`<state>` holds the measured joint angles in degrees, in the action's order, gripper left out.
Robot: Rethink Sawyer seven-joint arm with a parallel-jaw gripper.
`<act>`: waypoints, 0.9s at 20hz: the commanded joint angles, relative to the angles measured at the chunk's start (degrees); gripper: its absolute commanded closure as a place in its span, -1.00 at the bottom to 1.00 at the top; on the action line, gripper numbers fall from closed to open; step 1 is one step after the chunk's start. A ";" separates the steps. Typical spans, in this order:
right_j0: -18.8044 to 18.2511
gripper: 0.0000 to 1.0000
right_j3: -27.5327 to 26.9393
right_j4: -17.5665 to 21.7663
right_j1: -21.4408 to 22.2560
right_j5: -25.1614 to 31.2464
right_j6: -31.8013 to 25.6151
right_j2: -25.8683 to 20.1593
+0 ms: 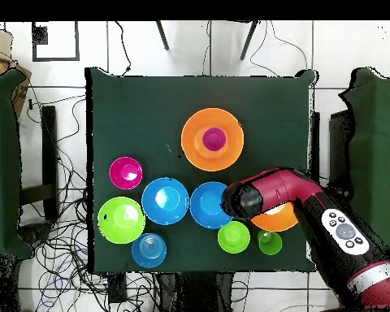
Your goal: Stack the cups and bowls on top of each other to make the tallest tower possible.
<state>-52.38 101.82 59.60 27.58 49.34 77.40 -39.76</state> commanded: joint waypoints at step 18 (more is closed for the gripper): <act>6.38 -1.00 -4.28 3.81 -3.73 -8.36 1.10 5.49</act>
<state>-48.08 101.69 59.68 26.32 45.60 77.40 -38.20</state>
